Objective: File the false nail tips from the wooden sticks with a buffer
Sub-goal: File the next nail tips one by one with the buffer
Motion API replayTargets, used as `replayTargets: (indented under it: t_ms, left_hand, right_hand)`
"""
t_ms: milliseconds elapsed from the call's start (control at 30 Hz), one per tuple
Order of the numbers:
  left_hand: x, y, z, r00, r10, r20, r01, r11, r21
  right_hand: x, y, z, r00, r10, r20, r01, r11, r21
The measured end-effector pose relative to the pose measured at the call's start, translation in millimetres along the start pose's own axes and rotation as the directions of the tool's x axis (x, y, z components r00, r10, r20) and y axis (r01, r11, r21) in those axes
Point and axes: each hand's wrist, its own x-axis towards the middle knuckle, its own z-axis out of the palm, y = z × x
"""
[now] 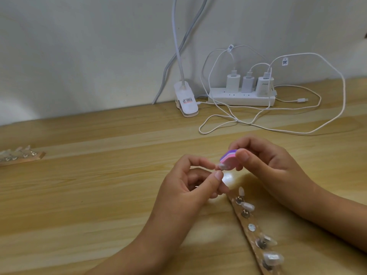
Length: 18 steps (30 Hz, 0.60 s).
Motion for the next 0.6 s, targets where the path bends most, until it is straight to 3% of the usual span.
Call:
replayTargets:
  t_ms: [600]
  left_hand:
    - [-1.4, 2.0, 3.7, 1.0, -0.014, 0.009, 0.014, 1.0, -0.003]
  right_hand:
    - [0.9, -1.9, 3.4, 0.999, 0.034, 0.013, -0.035, 0.997, 0.066]
